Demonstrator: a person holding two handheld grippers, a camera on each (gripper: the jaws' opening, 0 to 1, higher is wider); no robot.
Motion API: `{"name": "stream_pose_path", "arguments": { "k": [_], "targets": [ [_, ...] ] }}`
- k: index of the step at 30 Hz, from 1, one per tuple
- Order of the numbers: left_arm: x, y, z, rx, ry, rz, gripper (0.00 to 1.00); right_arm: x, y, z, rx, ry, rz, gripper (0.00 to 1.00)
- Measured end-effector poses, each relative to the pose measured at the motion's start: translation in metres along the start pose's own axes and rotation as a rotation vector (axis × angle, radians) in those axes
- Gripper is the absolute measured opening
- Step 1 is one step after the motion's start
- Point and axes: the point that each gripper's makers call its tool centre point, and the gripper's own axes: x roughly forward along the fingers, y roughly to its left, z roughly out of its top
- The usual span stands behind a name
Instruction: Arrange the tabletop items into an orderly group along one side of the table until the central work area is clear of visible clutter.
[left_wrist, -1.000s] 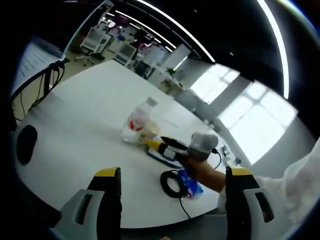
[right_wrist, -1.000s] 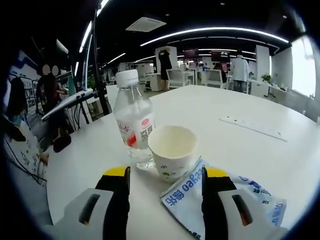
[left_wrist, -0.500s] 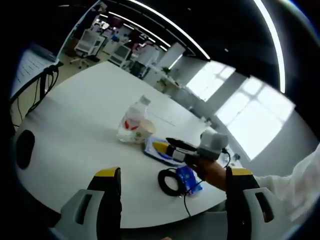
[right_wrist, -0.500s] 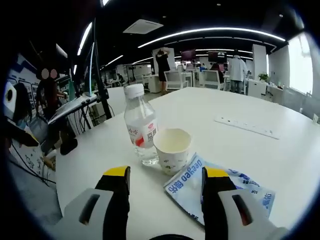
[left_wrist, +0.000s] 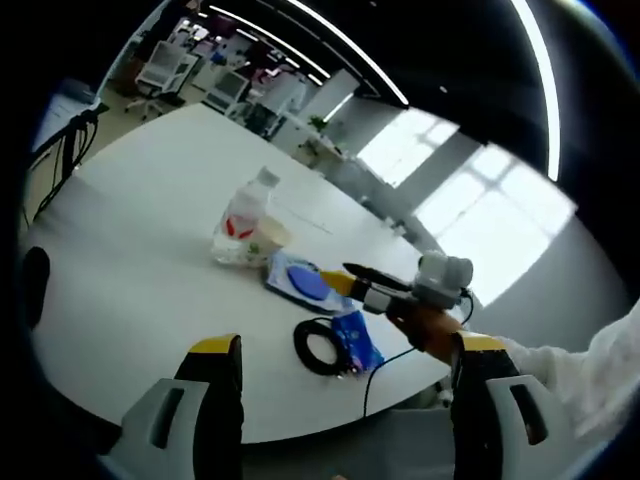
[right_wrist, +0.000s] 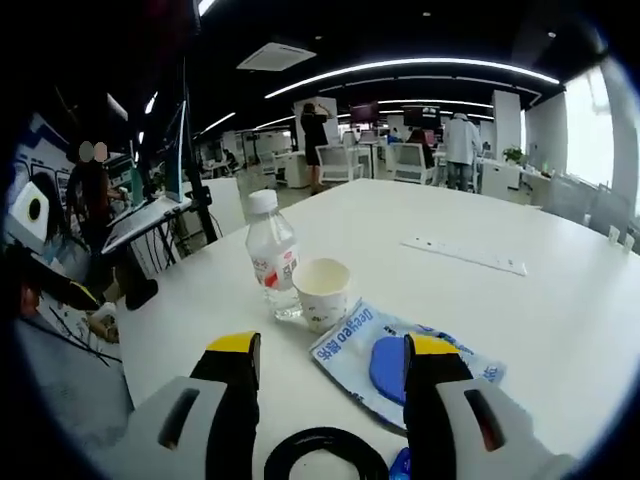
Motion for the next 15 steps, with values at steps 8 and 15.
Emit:
{"name": "stream_pose_path", "arguments": {
  "k": [8,15],
  "targets": [
    [0.001,-0.005,-0.004,-0.041,0.015,-0.033,0.82,-0.035,-0.015,0.002,0.043,-0.009,-0.073,0.55],
    [0.004,-0.021,-0.010,-0.017,0.045,-0.098,0.82,-0.050,-0.026,0.001,0.073,-0.024,-0.115,0.55]
  ]
}}
